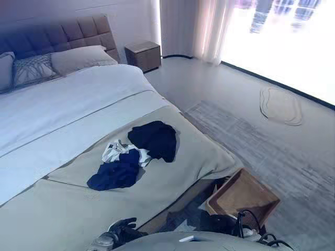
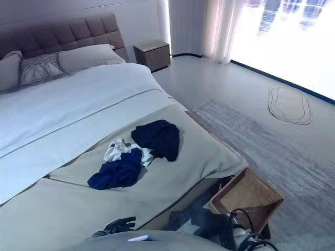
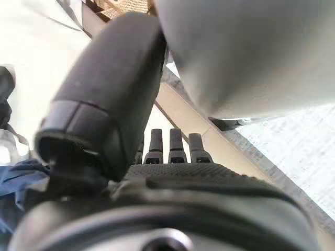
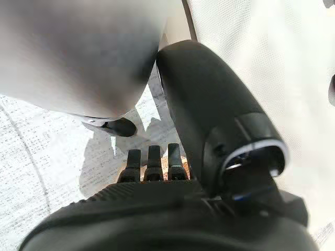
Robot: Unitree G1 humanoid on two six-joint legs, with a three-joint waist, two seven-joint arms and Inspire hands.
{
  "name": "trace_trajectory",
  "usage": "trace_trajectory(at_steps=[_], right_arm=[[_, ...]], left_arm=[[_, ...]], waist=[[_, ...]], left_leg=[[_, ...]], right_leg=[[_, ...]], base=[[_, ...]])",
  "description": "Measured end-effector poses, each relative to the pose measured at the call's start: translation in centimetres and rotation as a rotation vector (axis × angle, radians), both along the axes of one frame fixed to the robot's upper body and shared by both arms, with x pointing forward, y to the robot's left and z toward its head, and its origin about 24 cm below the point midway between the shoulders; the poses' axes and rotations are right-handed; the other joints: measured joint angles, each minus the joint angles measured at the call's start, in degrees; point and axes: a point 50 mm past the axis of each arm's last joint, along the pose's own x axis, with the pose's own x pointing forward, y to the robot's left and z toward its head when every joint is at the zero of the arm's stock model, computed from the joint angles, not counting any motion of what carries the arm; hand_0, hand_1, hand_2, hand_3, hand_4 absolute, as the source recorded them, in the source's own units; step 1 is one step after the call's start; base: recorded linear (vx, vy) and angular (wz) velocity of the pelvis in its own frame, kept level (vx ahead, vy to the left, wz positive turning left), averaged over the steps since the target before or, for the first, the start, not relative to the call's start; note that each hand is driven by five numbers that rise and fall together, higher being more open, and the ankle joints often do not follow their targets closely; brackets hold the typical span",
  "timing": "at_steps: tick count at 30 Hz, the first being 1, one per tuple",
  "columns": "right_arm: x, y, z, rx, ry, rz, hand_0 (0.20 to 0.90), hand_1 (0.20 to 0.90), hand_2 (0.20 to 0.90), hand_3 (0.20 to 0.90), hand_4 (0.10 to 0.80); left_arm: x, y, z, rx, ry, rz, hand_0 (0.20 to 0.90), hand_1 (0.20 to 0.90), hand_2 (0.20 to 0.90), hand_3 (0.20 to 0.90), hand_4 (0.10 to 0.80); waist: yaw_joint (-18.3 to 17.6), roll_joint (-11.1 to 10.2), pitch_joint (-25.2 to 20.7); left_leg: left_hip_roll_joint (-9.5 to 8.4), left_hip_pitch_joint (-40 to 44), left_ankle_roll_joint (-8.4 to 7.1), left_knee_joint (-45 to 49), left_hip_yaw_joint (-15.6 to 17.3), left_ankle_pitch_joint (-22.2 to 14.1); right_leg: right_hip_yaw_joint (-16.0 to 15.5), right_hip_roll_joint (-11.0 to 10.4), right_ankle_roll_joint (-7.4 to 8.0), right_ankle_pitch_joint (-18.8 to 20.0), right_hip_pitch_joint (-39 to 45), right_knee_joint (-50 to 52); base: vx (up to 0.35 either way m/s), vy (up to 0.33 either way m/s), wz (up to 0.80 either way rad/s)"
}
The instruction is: Pick up the clothes from the bed and place them into the basket
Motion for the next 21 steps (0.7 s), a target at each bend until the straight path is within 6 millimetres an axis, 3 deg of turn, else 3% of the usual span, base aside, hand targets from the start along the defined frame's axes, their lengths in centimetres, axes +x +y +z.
trace_trajectory(at_steps=[15, 18, 21], right_arm=[[-0.1, 0.0, 0.0, 0.01, 0.009, 0.0, 0.9, 0.9, 0.9, 0.9, 0.8], [-0.3, -0.1, -0.1, 0.043, 0.032, -0.073, 0.9, 0.9, 0.9, 0.9, 0.8], [-1.4, -0.5, -0.2, 0.121, 0.055, -0.268, 0.9, 0.9, 0.9, 0.9, 0.8]], left_arm=[[-0.1, 0.1, 0.0, 0.002, 0.004, 0.001, 0.9, 0.9, 0.9, 0.9, 0.8], [-0.1, 0.1, 0.0, 0.003, 0.004, 0.001, 0.9, 0.9, 0.9, 0.9, 0.8], [-0.1, 0.1, 0.0, 0.005, 0.004, 0.003, 0.9, 0.9, 0.9, 0.9, 0.8]], waist=[[0.0, -0.11, 0.04], [0.02, -0.16, 0.08], [0.03, -0.17, 0.08]], left_leg=[[0.0, 0.01, -0.01, 0.0, -0.05, 0.0], [0.01, 0.01, -0.01, 0.0, -0.11, 0.0], [0.0, 0.05, -0.01, 0.0, -0.14, 0.0]], right_leg=[[-0.05, 0.0, 0.0, 0.0, 0.03, 0.0], [-0.05, -0.01, 0.02, -0.02, 0.06, 0.0], [-0.14, -0.03, -0.01, 0.0, 0.23, 0.0]], base=[[0.0, 0.0, 0.0], [0.014, 0.003, 0.01], [0.062, 0.015, 0.03]])
